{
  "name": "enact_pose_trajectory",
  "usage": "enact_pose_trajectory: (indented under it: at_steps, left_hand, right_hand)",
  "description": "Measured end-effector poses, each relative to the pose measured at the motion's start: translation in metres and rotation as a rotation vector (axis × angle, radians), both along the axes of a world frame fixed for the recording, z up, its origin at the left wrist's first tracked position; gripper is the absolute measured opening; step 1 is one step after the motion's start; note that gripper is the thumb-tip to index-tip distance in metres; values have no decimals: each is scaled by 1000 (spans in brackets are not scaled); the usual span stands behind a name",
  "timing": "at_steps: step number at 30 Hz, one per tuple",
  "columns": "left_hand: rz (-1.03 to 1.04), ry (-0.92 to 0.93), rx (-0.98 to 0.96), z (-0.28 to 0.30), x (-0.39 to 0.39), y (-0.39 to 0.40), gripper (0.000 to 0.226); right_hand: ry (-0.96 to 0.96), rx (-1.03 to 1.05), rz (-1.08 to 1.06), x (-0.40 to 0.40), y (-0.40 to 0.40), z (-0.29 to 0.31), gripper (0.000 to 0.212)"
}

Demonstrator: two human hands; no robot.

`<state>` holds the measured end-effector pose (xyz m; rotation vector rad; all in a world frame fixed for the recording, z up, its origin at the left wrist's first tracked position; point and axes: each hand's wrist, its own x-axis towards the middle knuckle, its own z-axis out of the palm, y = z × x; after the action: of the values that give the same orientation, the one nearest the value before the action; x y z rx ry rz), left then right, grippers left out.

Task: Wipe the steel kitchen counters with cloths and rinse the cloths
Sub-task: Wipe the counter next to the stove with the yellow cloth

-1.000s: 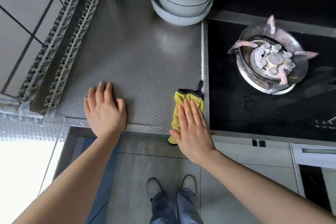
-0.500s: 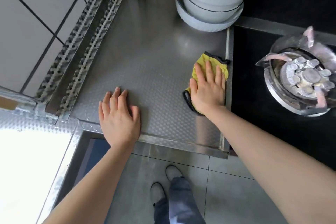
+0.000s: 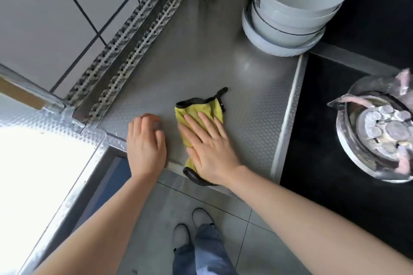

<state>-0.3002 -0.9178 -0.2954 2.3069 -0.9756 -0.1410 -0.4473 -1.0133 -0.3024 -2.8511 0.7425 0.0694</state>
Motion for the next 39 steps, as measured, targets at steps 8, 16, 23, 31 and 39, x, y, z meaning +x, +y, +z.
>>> enact_pose_trajectory:
  at_steps: [8,16,23,31,39]
  left_hand:
    - [-189,-29,106,2,-19,63,30]
    - [118,-172,353,13,-12,102,57]
    - [115,-93,351,12,-12,117,63]
    - [277,80,98,23,-14,141,53]
    - [559,101,46,28,-17,215,43]
  right_hand:
    - [52,-12,-300,-26,2,2,66]
    - [23,32,-222,56,17,4,68]
    - [-47,44,26,118,29,6,69]
    - [-131,150,500,154,68,3,57]
    - [-52,394,854,177,131,20,64]
